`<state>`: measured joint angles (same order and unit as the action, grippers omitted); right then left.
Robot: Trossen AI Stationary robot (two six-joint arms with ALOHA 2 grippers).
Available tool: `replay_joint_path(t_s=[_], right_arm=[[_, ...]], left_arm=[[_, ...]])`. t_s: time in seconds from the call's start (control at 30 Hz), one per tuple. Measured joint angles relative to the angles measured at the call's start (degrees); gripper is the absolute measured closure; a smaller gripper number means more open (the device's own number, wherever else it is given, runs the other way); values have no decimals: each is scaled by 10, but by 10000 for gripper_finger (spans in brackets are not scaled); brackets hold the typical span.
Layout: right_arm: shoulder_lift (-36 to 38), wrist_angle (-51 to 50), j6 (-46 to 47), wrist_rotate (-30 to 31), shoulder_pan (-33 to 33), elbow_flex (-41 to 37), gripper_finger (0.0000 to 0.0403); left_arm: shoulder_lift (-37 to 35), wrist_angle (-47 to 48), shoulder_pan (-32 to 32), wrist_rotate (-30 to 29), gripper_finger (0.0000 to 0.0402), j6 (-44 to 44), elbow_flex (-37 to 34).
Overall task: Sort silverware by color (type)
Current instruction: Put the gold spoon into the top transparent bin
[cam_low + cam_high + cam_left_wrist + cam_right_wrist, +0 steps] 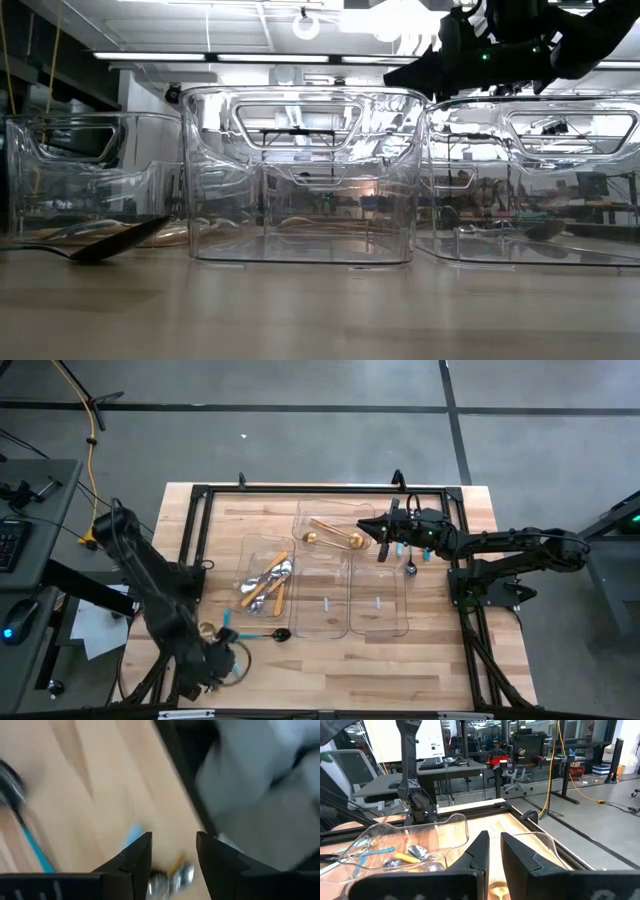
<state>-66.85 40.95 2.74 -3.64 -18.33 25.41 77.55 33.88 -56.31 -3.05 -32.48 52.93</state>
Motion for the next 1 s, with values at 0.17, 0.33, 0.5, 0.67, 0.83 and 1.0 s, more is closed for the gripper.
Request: replay_joint_path(t_s=[0.17, 0.33, 0.5, 0.67, 0.83, 1.0], right_arm=[[0, 4, -2, 0, 0, 0, 370], [0, 4, -17, 0, 0, 0, 370], [0, 4, -17, 0, 0, 0, 370], [0, 4, -17, 0, 0, 0, 370], [0, 4, -17, 0, 0, 0, 370], [0, 4, -17, 0, 0, 0, 370]], left_arm=[[68, 85, -31, 9, 257, -33, 0], [111, 149, -42, 9, 257, -13, 0], [135, 153, -42, 8, 257, 18, 0], [154, 153, -50, 9, 257, 46, -6], [165, 155, -58, 9, 257, 54, -8], [166, 158, -60, -4, 257, 67, -8]])
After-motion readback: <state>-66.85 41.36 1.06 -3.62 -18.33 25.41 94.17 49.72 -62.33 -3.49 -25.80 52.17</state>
